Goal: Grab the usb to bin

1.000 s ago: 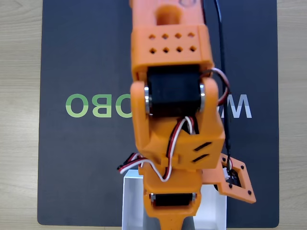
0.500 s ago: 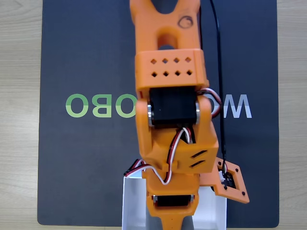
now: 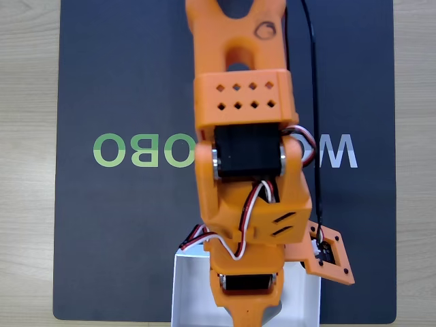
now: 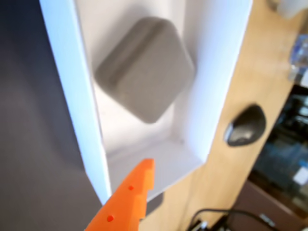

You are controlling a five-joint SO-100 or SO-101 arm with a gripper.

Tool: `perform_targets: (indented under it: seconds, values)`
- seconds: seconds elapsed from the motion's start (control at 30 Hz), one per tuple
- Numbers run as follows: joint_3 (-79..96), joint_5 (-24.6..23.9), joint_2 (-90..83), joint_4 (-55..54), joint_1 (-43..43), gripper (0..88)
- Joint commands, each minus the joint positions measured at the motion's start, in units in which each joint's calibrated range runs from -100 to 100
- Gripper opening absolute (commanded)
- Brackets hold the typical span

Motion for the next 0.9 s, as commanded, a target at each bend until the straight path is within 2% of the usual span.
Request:
perform_targets:
  seconds: [0.0, 0.17, 0.23, 0.3, 0.47, 0.6, 0.87]
  values:
    - [2.51, 0.08, -8.71, -0.7, -1.0, 55.3]
    - [8.29, -0.03, -17.7, -0.01, -1.76, 55.5]
    - [11.63, -0.24, -22.44, 0.95, -1.76, 50.5]
    - [15.7, -0.29, -28.46, 3.05, -1.76, 39.2]
    - [30.06, -0.34, -46.86, 4.36, -1.76, 1.0]
    - [45.6, -0.34, -62.97, 4.18, -1.76, 5.2]
    - [83.81, -0.4, -92.56, 4.1, -1.17, 5.1]
